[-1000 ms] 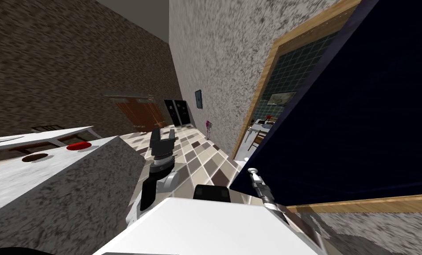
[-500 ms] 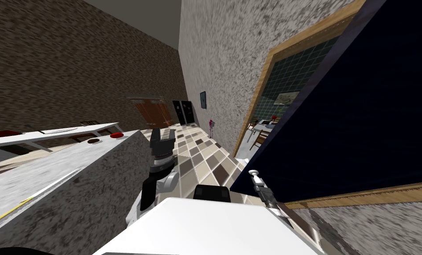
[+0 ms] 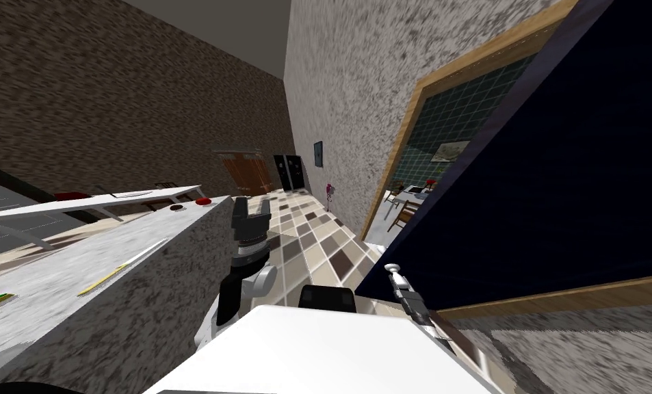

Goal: Pull the door open

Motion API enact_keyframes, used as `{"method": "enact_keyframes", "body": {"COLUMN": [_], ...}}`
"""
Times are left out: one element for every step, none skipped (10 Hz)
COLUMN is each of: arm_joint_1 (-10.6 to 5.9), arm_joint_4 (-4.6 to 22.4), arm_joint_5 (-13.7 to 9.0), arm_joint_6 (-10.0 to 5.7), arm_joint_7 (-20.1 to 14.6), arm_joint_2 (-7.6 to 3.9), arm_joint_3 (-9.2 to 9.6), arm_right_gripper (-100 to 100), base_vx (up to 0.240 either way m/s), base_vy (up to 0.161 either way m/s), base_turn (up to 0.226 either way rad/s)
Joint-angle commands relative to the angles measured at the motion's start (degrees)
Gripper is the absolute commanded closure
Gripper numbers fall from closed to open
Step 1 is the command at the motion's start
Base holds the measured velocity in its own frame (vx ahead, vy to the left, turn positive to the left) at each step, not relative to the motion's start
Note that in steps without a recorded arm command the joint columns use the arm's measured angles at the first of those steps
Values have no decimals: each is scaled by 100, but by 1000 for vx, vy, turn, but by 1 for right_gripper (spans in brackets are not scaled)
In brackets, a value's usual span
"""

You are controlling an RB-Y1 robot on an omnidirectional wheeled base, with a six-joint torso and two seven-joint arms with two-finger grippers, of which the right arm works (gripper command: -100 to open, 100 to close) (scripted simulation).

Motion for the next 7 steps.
{"method": "enact_keyframes", "body": {"arm_joint_1": [0,-8,-18,-27,-36,-45,-54], "arm_joint_4": [54,97,142,188,233,277,318], "arm_joint_5": [24,36,50,63,76,89,101], "arm_joint_6": [-70,-118,-169,-222,-273,-323,-370], "arm_joint_7": [-51,-88,-126,-165,-204,-242,-277], "arm_joint_2": [-15,-31,-48,-65,-82,-99,-114], "arm_joint_3": [53,82,113,144,176,206,234], "arm_right_gripper": [100,100,100,100,100,100,100], "base_vx": [-172,-193,-188,-199,-214,-206,-185], "base_vy": [-23,-58,-69,-40,-44,-46,-36], "base_turn": [102,104,148,148,140,138,115]}}
